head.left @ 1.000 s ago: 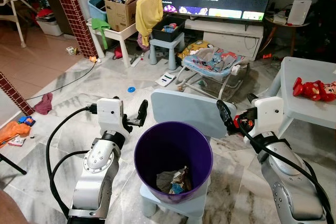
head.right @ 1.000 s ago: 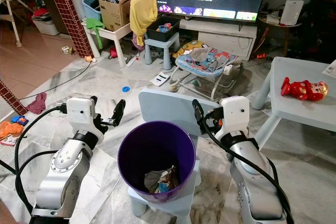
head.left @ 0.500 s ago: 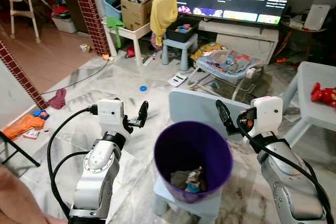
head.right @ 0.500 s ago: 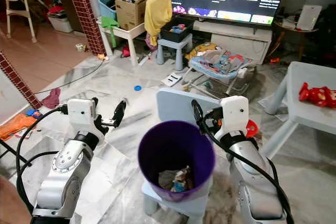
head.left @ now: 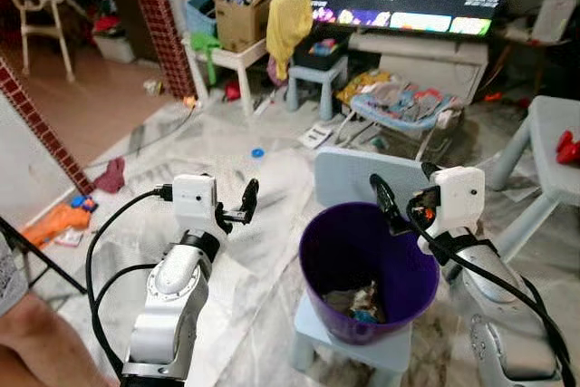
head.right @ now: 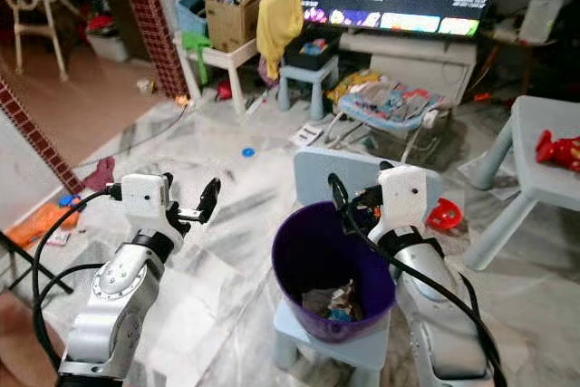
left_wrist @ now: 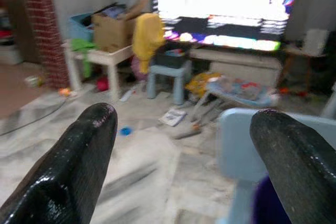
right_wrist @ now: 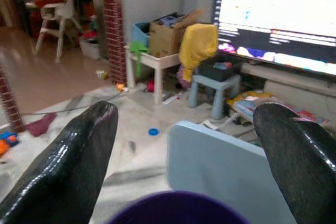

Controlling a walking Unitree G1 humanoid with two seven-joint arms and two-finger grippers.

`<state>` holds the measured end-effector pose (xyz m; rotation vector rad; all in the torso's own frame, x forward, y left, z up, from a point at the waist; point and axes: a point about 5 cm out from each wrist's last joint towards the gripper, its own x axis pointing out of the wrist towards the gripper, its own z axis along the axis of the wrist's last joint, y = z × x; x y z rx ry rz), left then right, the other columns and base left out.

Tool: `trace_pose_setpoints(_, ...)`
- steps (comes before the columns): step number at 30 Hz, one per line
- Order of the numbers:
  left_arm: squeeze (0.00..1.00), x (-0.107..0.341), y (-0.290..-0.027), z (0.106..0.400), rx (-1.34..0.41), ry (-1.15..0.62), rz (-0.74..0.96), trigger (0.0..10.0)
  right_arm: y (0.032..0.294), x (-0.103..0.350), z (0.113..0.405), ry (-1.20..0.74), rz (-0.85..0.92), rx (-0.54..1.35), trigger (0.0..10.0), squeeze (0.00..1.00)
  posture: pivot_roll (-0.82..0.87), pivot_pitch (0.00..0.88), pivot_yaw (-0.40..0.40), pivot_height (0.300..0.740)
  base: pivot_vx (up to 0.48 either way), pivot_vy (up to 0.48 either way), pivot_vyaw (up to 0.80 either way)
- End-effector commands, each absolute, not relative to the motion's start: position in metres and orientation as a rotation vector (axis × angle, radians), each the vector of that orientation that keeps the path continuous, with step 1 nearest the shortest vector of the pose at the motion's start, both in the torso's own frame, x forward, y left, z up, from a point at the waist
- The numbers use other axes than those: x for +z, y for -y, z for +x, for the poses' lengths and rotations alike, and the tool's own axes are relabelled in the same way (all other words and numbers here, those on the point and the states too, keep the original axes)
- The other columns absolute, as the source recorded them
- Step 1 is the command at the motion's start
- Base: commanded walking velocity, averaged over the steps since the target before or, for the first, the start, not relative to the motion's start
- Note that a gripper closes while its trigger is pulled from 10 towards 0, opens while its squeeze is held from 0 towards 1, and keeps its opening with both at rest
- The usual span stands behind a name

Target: Picking trash to rubbish bin

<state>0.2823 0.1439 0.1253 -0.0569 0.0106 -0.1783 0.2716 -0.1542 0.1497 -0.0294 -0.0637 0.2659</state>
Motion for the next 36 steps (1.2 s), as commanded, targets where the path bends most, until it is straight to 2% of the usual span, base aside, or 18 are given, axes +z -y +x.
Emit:
trace_pose_setpoints(1,0.0,0.126,-0.145,0.283,-0.173,-0.011,-0.053,10.0,0.156,0.154,0.272,0.076,-0.037,0.259,10.0,0.0,-0.03,0.0,0.036,0.74,0.0,0.0,0.0)
trace_pose_setpoints(13,0.0,0.127,-0.143,0.284,-0.202,0.002,-0.089,10.0,0.16,0.147,0.274,0.01,-0.028,0.236,10.0,0.0,-0.03,0.0,0.033,0.74,0.0,0.0,0.0)
trace_pose_setpoints(23,0.0,0.128,-0.144,0.287,-0.174,0.002,-0.12,10.0,0.177,0.15,0.28,-0.02,-0.024,0.147,10.0,0.0,-0.05,0.0,0.034,0.74,0.0,0.0,0.0)
trace_pose_setpoints(36,0.0,0.127,-0.144,0.29,-0.159,-0.011,-0.156,10.0,0.177,0.149,0.279,-0.028,-0.024,0.141,10.0,0.0,-0.05,0.0,0.035,0.74,0.0,0.0,-0.75)
